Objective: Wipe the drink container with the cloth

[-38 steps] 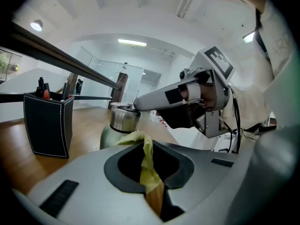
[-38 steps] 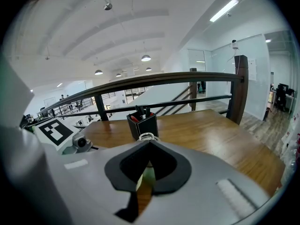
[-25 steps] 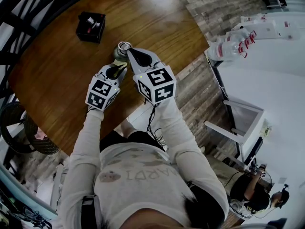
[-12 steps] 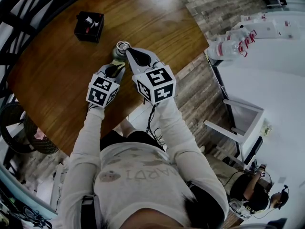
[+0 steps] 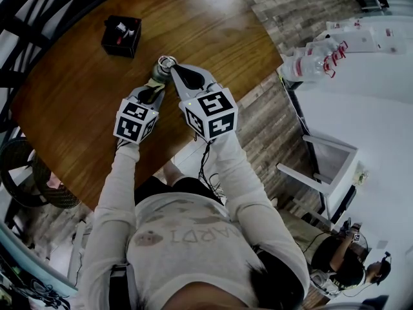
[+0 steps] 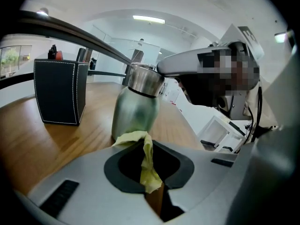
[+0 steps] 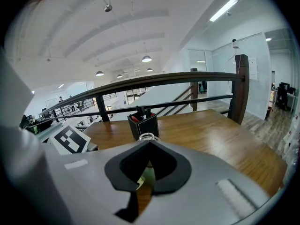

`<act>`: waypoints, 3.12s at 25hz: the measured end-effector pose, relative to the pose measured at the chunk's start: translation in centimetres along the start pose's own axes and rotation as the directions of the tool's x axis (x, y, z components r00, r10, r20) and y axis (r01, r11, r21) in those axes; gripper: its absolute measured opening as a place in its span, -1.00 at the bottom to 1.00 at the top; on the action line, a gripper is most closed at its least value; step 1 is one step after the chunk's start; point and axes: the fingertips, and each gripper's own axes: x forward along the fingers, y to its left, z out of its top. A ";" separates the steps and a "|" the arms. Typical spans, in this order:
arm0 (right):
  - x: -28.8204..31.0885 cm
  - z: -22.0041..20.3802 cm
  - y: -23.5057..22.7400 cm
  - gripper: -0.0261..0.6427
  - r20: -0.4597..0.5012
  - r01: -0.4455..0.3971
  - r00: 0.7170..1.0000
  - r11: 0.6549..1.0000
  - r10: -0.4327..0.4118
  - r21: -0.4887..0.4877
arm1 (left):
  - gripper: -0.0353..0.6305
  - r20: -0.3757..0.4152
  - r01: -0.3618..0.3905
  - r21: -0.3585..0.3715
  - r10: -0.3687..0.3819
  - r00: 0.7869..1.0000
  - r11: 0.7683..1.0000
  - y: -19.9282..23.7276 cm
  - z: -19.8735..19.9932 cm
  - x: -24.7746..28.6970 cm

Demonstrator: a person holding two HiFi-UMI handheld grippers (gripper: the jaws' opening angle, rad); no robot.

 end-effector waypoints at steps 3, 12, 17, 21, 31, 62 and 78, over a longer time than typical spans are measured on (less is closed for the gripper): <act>0.0 -0.2 0.1 -0.89 0.001 0.000 1.000 1.000 0.000 0.000 | -0.80 -0.003 -0.013 -0.001 0.013 1.000 1.000 0.6 -0.2 -0.3; -0.1 0.0 -0.1 -0.89 0.003 0.004 1.000 1.000 -0.004 0.002 | -0.80 -0.006 -0.030 0.012 0.030 1.000 0.999 1.6 0.0 -0.6; 0.0 0.0 -0.3 -0.89 0.006 0.003 1.000 1.000 -0.003 0.006 | -0.80 0.031 0.012 0.070 -0.015 0.999 0.997 1.2 0.7 -1.0; -0.1 0.0 -0.3 -0.89 0.007 0.004 1.000 1.000 -0.004 0.008 | -0.80 0.064 0.055 0.116 -0.063 0.996 0.992 0.8 1.5 -1.5; -0.3 0.1 -0.3 -0.89 0.011 0.005 1.000 1.000 -0.005 0.011 | -0.80 0.144 0.120 0.173 -0.145 0.979 0.978 -0.4 3.4 -3.1; -8.0 1.9 2.2 -0.89 0.225 0.048 0.973 0.999 -0.042 -0.021 | -0.81 0.415 -0.139 0.149 0.065 0.908 0.979 -3.6 8.1 -14.5; -14.7 4.7 4.8 -0.89 0.340 0.053 0.940 0.996 -0.025 -0.072 | -0.81 0.547 -0.228 0.120 0.127 0.827 0.966 -7.7 9.9 -21.2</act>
